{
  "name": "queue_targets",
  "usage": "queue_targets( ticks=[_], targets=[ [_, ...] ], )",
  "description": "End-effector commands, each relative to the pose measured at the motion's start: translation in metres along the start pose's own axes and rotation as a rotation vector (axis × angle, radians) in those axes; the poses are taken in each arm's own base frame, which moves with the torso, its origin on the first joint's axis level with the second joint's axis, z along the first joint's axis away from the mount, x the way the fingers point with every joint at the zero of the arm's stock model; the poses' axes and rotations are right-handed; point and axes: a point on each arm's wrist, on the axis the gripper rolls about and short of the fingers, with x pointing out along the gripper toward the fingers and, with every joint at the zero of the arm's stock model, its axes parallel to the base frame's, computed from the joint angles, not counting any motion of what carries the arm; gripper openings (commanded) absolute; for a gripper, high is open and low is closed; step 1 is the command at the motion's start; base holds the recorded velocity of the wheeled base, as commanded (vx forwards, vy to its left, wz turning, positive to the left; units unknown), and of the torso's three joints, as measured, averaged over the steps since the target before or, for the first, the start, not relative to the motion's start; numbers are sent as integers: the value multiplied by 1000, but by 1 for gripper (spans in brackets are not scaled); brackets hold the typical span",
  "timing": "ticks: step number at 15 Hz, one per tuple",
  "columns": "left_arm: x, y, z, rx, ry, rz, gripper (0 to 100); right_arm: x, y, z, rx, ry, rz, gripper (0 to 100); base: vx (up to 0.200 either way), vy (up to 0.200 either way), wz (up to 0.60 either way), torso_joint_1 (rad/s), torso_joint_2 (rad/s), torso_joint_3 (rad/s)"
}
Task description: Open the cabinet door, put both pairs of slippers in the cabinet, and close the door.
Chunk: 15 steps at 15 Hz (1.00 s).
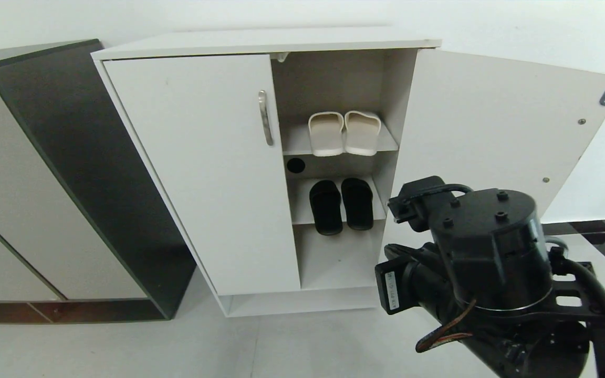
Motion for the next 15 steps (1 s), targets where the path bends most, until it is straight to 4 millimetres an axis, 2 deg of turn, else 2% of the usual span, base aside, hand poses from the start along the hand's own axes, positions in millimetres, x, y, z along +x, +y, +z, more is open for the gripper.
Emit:
queue_targets(
  ticks=[1,7,15],
  targets=[
    [0,0,0,0,-2,1,0,1,0,-1,-2,3,-2,0,0,0,0,46,-310,-359],
    [0,0,0,0,-2,1,0,1,1,-2,-4,5,-2,0,0,0,0,79,-503,-355],
    [0,0,0,1,-2,1,0,1,1,-2,-5,7,-2,0,0,0,0,158,-474,-322]
  ],
)
